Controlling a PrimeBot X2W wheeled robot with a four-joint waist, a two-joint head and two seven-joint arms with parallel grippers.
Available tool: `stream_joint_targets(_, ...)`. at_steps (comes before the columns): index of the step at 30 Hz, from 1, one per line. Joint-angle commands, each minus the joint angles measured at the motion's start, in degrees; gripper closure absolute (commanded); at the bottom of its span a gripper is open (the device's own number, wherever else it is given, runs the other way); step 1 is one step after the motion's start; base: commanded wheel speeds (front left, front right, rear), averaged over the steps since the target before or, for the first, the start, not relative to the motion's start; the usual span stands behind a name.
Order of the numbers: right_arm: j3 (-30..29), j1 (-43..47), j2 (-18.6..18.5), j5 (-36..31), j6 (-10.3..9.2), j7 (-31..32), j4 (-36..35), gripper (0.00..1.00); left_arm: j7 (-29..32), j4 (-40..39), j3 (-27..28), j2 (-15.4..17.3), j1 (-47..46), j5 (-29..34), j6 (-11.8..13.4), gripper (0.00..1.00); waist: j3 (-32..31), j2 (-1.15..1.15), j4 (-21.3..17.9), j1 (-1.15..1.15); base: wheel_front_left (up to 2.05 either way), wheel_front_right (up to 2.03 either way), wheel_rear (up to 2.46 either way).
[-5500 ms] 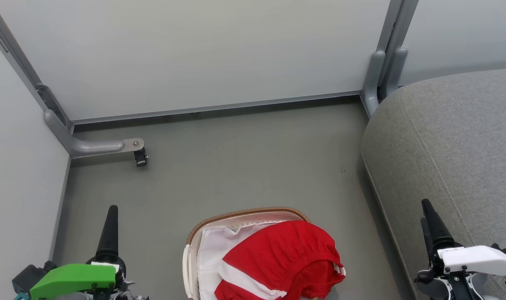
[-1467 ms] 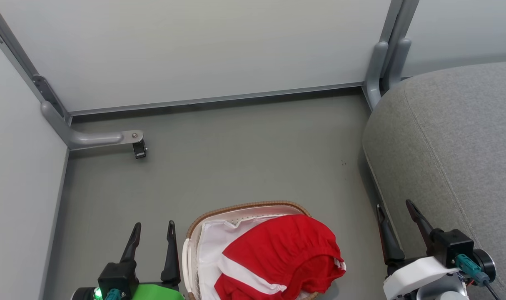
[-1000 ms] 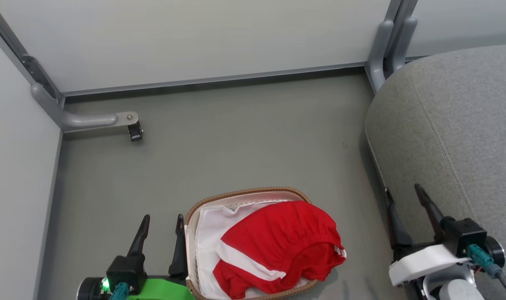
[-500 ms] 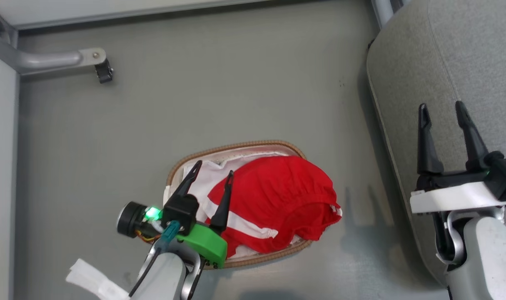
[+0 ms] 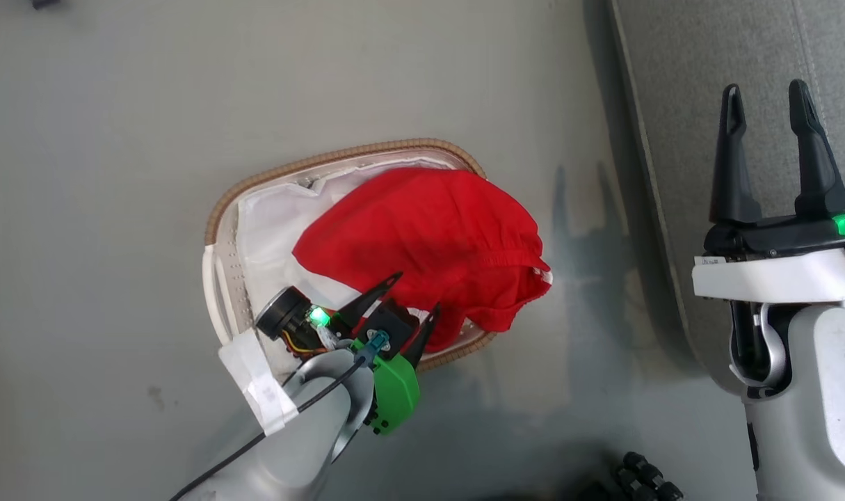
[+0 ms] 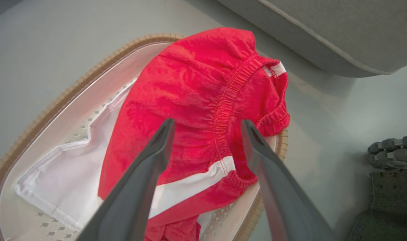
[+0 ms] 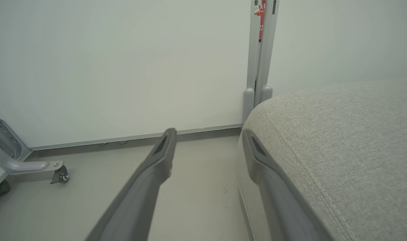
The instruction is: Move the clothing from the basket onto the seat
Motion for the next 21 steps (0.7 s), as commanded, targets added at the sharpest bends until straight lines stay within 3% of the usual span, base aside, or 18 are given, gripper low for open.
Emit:
stream_joint_targets(1,0.2,-1.2,-0.1,0.6,-0.04,-0.1,-0.5,0.0,0.5,1.3,-0.8,0.5,-2.1,-0.9,0.6,0.0,7.1,0.0,-4.3,-0.01,0.0,0.0,0.0)
stream_joint_targets(16,0.9,-3.5,-0.1,3.7,-0.04,-0.1,-1.2,0.0,7.5,11.6,-7.4,0.4,-8.6,-5.9,1.4,0.0,13.5,0.0,-7.0,-0.01,0.0,0.0,0.0)
stream_joint_targets(21,1.1,-4.2,-0.2,4.3,-0.04,-0.1,-1.0,0.0,9.5,13.7,-8.7,0.5,-9.2,-7.0,3.7,0.0,14.0,0.0,-7.4,-0.01,0.0,0.0,0.0)
